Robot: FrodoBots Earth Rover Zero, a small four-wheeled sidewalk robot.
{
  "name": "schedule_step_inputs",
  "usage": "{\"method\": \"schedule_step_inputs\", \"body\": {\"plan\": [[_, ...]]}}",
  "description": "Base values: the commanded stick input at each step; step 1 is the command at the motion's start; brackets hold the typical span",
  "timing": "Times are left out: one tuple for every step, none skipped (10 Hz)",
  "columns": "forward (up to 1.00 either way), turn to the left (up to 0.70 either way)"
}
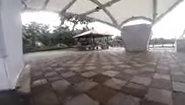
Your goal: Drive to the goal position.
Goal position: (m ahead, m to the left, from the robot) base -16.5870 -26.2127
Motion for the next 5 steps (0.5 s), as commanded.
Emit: {"method": "schedule_step_inputs", "body": {"plan": [[0.0, -0.7], [0.0, -0.7], [0.0, -0.7], [0.0, -0.7], [0.0, -0.7]]}}
